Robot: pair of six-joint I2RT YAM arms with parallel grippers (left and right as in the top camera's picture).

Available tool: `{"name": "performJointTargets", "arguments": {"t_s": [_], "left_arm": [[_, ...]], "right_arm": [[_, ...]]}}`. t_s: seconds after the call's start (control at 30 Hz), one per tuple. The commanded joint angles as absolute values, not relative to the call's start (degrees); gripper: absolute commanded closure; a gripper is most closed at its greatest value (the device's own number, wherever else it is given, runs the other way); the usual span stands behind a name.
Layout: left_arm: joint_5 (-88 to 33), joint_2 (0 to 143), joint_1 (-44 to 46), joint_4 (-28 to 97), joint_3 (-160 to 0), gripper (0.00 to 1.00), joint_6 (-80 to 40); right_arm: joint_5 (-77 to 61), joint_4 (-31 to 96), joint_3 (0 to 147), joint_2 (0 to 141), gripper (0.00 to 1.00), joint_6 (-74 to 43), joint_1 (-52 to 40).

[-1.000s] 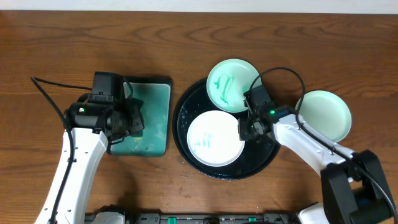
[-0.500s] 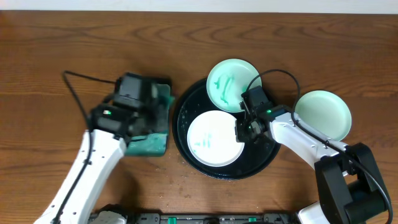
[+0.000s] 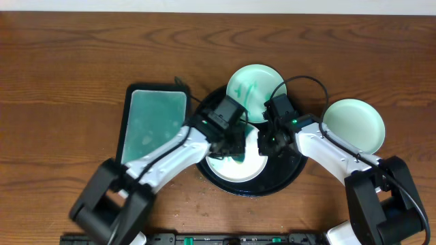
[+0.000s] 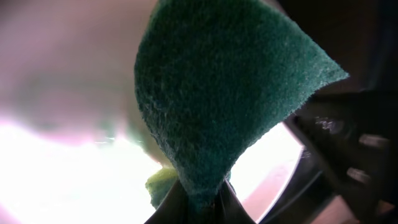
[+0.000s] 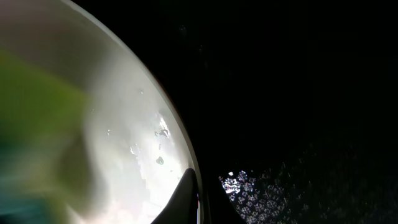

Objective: Clean dirty plates on tray and stack at the side
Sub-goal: 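Scrub the held pale green plate with the sponge in the left gripper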

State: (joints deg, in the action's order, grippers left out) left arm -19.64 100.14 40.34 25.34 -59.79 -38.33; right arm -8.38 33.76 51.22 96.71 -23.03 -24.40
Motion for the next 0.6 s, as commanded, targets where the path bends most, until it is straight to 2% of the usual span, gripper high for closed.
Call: {"name": "performJointTargets", "arguments": {"t_s": [0.0,0.3,0.57], "left_arm": [[-22.2,104.2,40.1,25.6,-59.1,0.93,-41.5],[1.2,106.1,36.5,37.6,-59.7,0.93,-42.4],[10.6,106.1,33.2,44.8,-63.1,0.93,-39.5]], "right_arm": [[-7.8,35.0,50.9,97.8,0.99,-23.7,-25.0],[-7.7,35.1,50.9,97.8,0.99,-23.7,-25.0],[-7.6,35.1,50.9,97.8,0.99,-23.7,-25.0]]}}
